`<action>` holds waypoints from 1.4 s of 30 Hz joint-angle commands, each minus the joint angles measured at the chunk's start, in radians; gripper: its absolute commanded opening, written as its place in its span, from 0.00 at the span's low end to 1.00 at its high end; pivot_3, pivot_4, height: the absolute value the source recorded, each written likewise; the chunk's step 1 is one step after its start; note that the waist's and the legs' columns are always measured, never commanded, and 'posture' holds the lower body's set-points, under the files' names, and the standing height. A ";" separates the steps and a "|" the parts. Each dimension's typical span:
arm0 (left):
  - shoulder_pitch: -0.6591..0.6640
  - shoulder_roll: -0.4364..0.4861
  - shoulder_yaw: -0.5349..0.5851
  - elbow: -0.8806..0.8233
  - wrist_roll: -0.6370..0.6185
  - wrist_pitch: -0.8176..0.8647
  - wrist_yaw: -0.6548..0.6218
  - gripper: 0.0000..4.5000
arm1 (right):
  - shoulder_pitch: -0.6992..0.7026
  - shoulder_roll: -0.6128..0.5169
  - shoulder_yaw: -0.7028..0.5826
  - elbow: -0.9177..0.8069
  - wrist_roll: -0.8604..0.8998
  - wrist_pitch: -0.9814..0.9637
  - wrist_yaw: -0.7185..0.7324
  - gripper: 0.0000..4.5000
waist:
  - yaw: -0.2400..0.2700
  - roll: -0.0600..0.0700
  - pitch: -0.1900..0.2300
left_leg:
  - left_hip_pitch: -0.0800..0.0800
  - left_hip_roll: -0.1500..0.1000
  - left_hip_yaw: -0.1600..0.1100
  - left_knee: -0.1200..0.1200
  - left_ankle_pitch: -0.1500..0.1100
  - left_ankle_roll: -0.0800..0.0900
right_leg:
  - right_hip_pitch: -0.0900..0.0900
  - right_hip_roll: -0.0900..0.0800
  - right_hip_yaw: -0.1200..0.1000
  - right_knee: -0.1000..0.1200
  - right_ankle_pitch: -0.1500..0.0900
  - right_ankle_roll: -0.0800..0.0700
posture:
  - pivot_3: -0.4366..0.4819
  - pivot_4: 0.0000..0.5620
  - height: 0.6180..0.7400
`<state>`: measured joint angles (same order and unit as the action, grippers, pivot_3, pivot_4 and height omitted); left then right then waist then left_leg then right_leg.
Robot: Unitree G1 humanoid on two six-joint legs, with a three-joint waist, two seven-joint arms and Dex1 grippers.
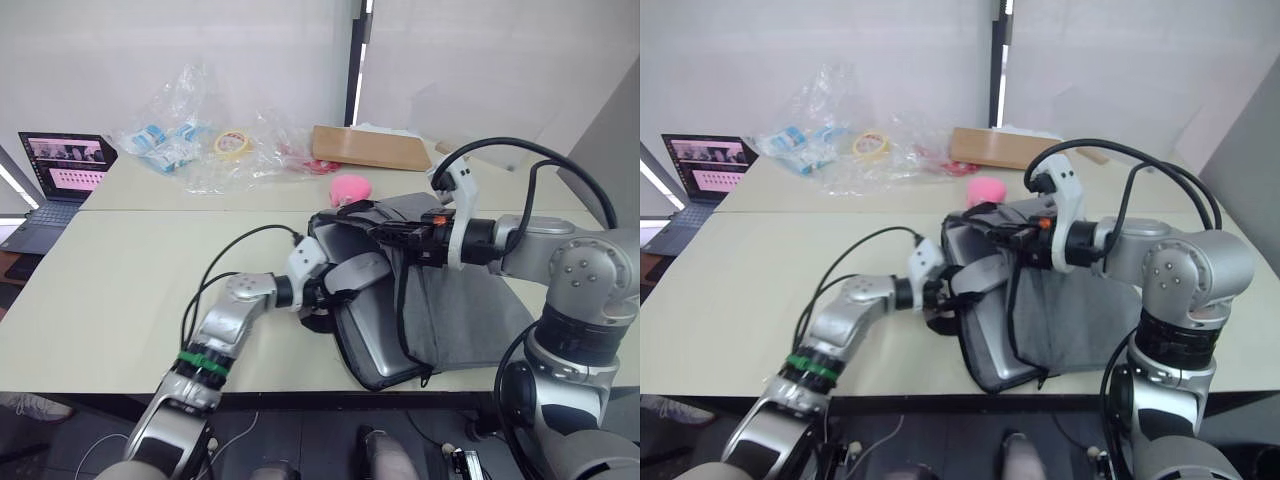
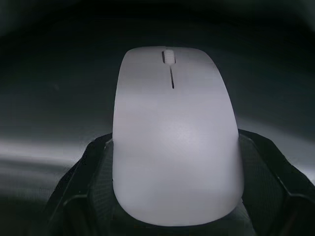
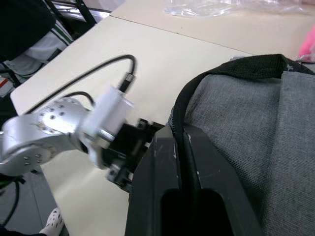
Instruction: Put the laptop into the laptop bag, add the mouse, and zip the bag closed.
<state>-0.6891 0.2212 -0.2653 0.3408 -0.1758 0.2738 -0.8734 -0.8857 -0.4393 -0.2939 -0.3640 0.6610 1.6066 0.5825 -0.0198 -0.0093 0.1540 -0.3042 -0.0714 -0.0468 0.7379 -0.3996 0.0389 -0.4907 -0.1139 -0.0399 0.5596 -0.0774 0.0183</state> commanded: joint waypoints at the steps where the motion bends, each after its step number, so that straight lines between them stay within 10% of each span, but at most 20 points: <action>1: -0.063 -0.048 -0.022 0.057 0.038 -0.036 0.013 0.62 | -0.059 0.026 -0.055 -0.062 0.070 0.007 0.003 0.01 | 0.001 0.000 0.000 | 0.000 0.000 0.000 0.000 0.000 0.000 | 0.000 0.000 0.000 0.000 0.000 0.000 | 0.48 0.27 1.00; 13: -0.100 -0.130 -0.028 0.143 0.063 0.003 0.005 0.62 | -0.061 0.044 -0.080 -0.043 0.093 0.001 -0.058 0.01 | 0.005 0.000 0.000 | -0.001 0.000 0.000 0.002 0.000 0.000 | 0.000 0.000 0.000 0.000 0.001 0.001 | 0.48 0.27 1.00; 17: -0.096 -0.146 -0.004 0.150 0.047 -0.017 0.013 0.99 | -0.061 0.040 -0.083 -0.047 0.104 0.001 -0.066 0.00 | 0.006 0.000 0.000 | -0.001 0.000 0.000 0.002 0.000 0.001 | 0.000 -0.001 0.000 0.000 0.001 0.001 | 0.48 0.27 1.00; 20: -0.096 -0.147 0.036 0.107 0.025 -0.036 0.022 0.99 | -0.044 0.031 -0.078 -0.045 0.110 -0.006 -0.067 0.00 | 0.006 0.000 0.000 | -0.001 0.000 0.000 0.002 0.000 0.001 | 0.000 0.000 0.000 0.000 0.001 0.001 | 0.48 0.27 1.00; 31: 0.095 0.242 0.219 -0.335 -0.214 0.305 -0.187 0.99 | 0.036 -0.007 0.033 -0.040 0.124 -0.098 -0.034 0.00 | 0.001 0.001 0.000 | -0.001 0.000 -0.001 0.001 0.000 0.000 | -0.002 0.001 0.000 0.000 0.001 0.001 | 0.48 0.27 1.00; 42: 0.207 0.558 0.433 -0.303 -0.252 0.359 -0.190 0.99 | 0.106 -0.071 0.269 -0.051 0.197 -0.169 0.138 0.00 | -0.026 0.001 0.000 | 0.003 -0.003 -0.001 -0.005 0.000 -0.001 | -0.002 0.003 -0.004 -0.004 0.000 0.000 | 0.48 0.27 1.00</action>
<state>-0.4828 0.7615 0.1409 0.0504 -0.4240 0.6532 -1.0668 -0.7687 -0.5046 -0.0304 -0.3792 0.8049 1.4654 0.6701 -0.0458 -0.0079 0.1544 -0.3014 -0.0739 -0.0475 0.7330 -0.3995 0.0382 -0.4922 -0.1114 -0.0447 0.5559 -0.0780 0.0174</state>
